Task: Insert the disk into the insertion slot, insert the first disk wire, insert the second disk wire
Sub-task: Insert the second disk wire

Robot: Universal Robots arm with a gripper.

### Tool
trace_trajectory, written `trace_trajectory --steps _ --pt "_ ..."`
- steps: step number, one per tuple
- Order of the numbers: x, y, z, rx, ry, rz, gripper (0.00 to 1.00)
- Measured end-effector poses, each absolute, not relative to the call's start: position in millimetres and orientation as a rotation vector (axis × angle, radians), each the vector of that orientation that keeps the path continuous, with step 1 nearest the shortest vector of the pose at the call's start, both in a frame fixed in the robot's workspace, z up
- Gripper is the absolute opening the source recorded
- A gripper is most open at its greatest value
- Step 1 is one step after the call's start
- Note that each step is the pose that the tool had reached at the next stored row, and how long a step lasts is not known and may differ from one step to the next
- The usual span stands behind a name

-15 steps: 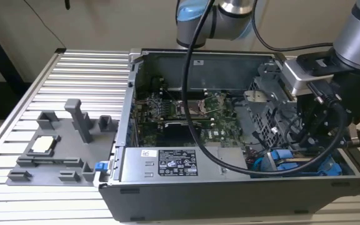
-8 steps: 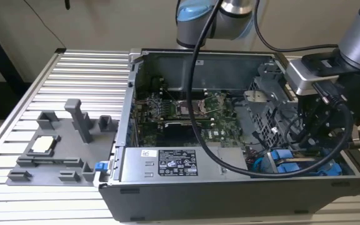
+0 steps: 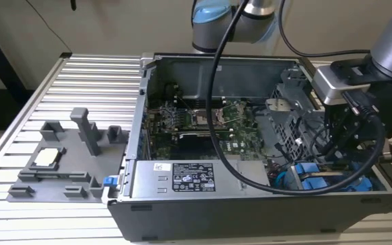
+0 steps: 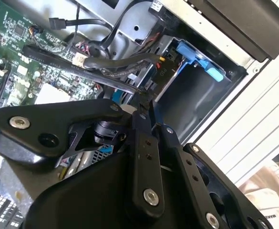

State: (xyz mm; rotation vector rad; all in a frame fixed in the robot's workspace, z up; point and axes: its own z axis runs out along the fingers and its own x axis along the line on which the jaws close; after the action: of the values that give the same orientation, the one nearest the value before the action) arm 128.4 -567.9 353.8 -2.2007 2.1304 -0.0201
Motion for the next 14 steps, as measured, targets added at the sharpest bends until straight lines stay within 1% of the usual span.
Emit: trace_trajectory --steps 14 --pt "131.7 -568.4 351.7 -2.183 2.145 -0.008 0.16"
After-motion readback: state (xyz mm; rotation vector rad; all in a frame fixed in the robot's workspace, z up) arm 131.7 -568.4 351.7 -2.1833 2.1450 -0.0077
